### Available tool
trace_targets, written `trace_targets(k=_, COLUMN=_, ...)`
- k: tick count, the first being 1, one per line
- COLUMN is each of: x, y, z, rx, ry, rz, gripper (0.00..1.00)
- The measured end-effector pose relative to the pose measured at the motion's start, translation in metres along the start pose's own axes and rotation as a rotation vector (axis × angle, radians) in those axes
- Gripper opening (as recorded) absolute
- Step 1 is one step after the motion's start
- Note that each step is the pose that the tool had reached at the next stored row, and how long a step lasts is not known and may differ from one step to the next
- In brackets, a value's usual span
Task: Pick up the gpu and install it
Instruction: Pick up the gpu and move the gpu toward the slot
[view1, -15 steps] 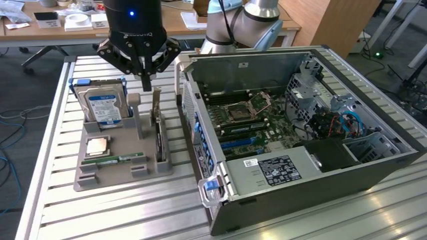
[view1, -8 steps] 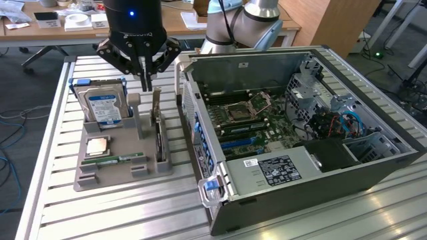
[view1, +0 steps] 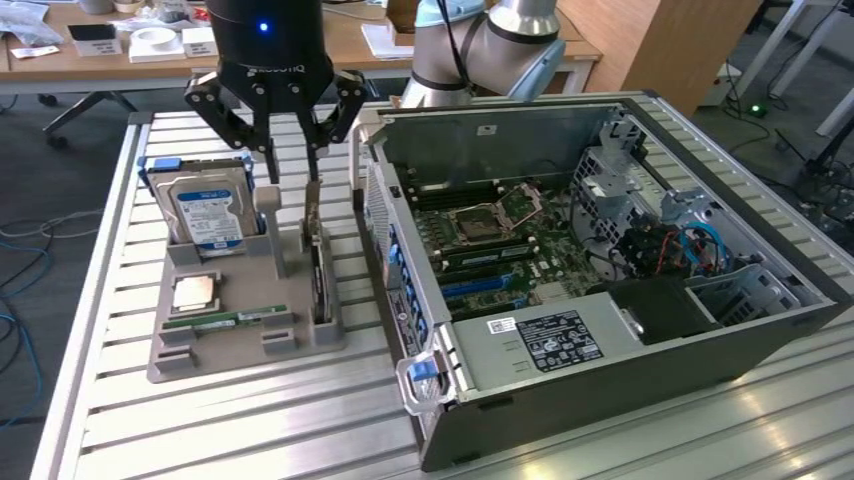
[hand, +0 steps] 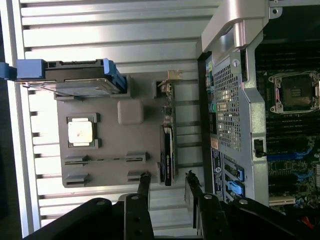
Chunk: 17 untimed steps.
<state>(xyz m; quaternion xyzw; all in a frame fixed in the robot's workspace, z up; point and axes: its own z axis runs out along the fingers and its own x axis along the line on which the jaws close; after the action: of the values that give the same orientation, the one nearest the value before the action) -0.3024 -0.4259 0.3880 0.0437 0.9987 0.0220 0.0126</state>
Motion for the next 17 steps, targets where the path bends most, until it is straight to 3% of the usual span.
trace_targets(k=9, x=0.0000, y=0.0000, z=0.0000, rx=0.0000, ry=0.0000, rz=0.000, gripper=0.42)
trace_targets(k=12, x=0.0000, y=0.0000, z=0.0000, rx=0.0000, ry=0.0000, rz=0.000, gripper=0.48)
trace_targets(k=13, x=0.0000, y=0.0000, z=0.0000, rx=0.0000, ry=0.0000, rz=0.000, gripper=0.55)
trace_targets(k=17, x=0.0000, y=0.0000, z=0.0000, rx=0.0000, ry=0.0000, rz=0.000, gripper=0.55)
